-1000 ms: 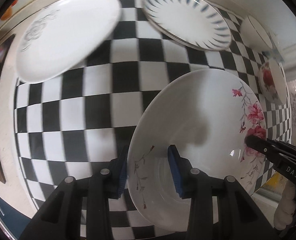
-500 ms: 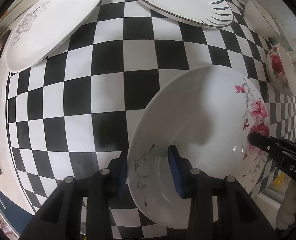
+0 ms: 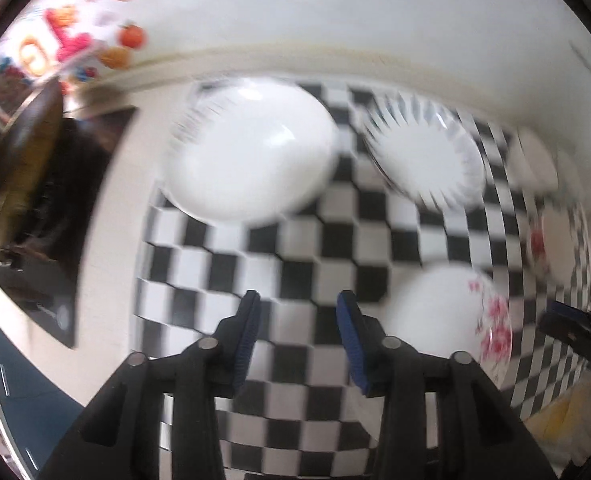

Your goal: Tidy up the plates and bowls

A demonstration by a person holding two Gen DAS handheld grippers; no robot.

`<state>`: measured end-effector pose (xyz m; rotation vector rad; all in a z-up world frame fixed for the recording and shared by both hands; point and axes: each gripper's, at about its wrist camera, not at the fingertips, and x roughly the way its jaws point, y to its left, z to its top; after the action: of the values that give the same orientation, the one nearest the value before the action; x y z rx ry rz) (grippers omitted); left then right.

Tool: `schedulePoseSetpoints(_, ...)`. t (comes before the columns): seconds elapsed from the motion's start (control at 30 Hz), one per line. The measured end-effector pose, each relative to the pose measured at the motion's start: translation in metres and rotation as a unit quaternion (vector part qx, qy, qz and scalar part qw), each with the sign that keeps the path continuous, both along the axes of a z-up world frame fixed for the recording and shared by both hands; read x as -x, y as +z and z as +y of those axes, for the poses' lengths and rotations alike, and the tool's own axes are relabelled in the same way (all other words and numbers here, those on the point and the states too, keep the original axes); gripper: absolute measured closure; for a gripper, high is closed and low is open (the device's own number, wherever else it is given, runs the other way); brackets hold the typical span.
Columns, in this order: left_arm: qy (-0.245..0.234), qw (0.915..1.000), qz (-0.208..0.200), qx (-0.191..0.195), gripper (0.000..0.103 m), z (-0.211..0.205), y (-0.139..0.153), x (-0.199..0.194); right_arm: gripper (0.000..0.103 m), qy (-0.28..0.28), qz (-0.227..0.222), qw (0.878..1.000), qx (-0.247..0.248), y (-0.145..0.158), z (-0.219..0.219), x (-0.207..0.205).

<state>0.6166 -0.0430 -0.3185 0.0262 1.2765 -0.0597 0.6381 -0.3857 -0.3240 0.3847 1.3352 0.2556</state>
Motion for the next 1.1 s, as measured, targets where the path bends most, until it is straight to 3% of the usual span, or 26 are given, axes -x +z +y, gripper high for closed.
schedulePoseSetpoints(0.1, 0.027, 0.9995, -0.015, 0.003, 0.062, 0.031, 0.009, -0.018, 0.019, 0.012, -0.018, 0.999, -0.038, 0.02, 0.027, -0.027)
schedulePoseSetpoints(0.17, 0.039, 0.9991, -0.005, 0.012, 0.062, 0.053, 0.002, -0.038, 0.019, 0.019, -0.032, 0.998, -0.05, 0.025, 0.051, -0.053)
schedulePoseSetpoints(0.33, 0.083, 0.9943, 0.041, 0.053, 0.062, 0.107, -0.04, -0.088, 0.019, 0.057, -0.049, 0.997, -0.01, 0.018, 0.118, -0.129)
schedulePoseSetpoints(0.53, 0.099, 0.9859, 0.09, 0.1, 0.062, 0.141, -0.094, -0.136, 0.02, 0.082, 0.012, 0.997, 0.002, -0.031, 0.168, -0.23)
schedulePoseSetpoints(0.77, 0.105, 0.9789, 0.123, 0.125, 0.063, 0.15, -0.128, -0.167, 0.022, 0.113, 0.078, 0.99, 0.018, -0.093, 0.195, -0.288)
schedulePoseSetpoints(0.83, 0.099, 0.9789, 0.125, 0.127, 0.063, 0.146, -0.133, -0.17, 0.027, 0.12, 0.091, 0.988, 0.023, -0.105, 0.199, -0.295)
schedulePoseSetpoints(1.0, 0.066, 0.9842, 0.123, 0.109, 0.065, 0.129, -0.137, -0.175, 0.05, 0.14, 0.121, 0.983, 0.007, -0.127, 0.208, -0.304)
schedulePoseSetpoints(1.1, 0.066, 0.9853, 0.121, 0.101, 0.065, 0.122, -0.137, -0.177, 0.071, 0.142, 0.125, 0.982, 0.011, -0.129, 0.21, -0.306)
